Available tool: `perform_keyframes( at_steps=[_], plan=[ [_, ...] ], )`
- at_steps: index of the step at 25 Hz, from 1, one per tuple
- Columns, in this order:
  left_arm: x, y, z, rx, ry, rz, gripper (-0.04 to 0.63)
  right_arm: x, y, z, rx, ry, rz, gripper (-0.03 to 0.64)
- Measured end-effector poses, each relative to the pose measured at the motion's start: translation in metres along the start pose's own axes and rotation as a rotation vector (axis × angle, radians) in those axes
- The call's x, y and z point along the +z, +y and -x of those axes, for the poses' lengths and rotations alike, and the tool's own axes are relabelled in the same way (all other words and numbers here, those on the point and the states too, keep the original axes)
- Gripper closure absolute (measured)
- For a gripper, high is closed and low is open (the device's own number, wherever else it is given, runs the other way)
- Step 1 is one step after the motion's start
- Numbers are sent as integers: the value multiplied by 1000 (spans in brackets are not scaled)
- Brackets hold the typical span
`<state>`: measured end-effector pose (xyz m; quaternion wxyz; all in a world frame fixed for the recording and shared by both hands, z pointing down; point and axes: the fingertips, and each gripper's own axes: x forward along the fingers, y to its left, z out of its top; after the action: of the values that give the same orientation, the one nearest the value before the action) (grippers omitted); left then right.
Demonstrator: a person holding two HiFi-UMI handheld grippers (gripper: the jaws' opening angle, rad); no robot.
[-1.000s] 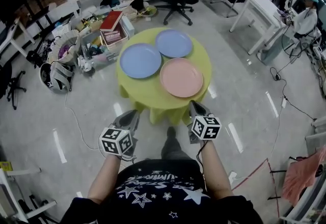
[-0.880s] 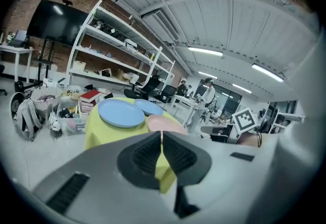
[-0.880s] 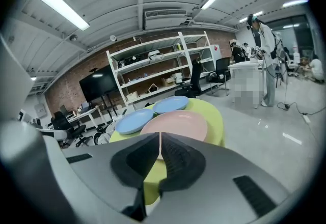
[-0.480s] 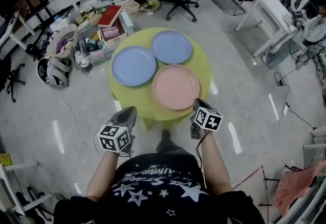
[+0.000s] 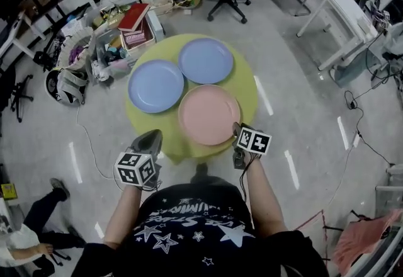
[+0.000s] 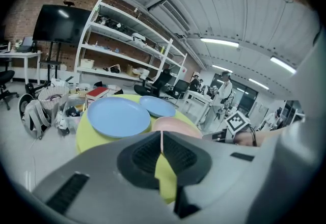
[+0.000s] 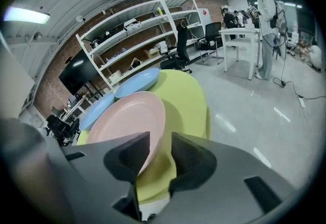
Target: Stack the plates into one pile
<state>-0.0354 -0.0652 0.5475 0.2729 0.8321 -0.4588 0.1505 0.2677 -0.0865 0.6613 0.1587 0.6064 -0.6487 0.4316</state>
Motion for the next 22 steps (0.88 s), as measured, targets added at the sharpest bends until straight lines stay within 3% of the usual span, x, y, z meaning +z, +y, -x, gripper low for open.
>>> perform_keyframes(
  at_steps=[8,14,22],
  plan=[
    [13,0,-22,48,6,21,571,10,-1,-31,57,86,35,491],
    [9,-5,-32,81,15,34,571,10,3,-39,110,130,79,551],
    [5,1,-18,119,3,52,571,18,4,-35,182,121,-71,583]
  ],
)
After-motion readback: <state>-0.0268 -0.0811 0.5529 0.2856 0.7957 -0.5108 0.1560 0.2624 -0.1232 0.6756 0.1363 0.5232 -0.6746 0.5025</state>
